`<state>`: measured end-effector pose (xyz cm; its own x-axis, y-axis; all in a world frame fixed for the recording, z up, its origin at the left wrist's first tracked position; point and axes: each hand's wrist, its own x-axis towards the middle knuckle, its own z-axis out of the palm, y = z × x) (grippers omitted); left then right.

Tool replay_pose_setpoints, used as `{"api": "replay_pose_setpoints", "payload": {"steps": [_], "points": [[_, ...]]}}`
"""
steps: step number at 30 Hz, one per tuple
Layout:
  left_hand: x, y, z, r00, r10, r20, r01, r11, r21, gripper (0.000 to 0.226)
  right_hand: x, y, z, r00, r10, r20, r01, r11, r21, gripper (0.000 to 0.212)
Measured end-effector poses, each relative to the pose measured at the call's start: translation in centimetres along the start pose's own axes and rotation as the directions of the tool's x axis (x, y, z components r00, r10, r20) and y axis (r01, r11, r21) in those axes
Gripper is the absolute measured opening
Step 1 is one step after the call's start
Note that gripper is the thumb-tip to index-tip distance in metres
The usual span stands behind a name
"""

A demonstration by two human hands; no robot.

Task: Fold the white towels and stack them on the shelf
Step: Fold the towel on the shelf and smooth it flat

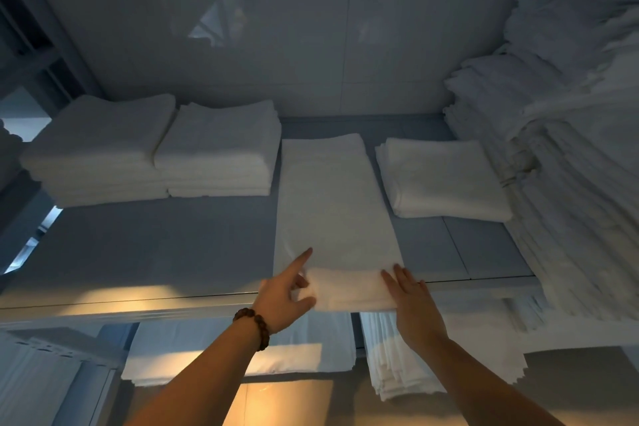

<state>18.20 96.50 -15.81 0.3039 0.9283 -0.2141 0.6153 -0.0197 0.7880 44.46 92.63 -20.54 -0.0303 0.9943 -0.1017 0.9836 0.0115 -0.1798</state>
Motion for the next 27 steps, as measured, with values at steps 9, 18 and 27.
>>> {"api": "replay_pose_setpoints", "payload": {"steps": [9, 18, 27], "points": [[-2.0, -0.6, -1.4, 0.976, -0.18, -0.124, 0.114, 0.903, -0.414, 0.056, 0.0, 0.2, -0.1, 0.998, -0.066, -0.005, 0.066, 0.998, -0.004, 0.077], [-2.3, -1.4, 0.1, 0.908, -0.229, -0.351, 0.122, 0.946, -0.3, 0.047, 0.3, 0.1, 0.3, 0.986, -0.165, 0.011, 0.165, 0.985, -0.057, 0.08], [-2.8, -2.0, 3.8, 0.98, 0.177, -0.088, -0.055, 0.671, 0.739, 0.072, 0.6, 0.5, -0.1, 0.983, -0.177, 0.038, 0.18, 0.98, -0.086, 0.068]]}}
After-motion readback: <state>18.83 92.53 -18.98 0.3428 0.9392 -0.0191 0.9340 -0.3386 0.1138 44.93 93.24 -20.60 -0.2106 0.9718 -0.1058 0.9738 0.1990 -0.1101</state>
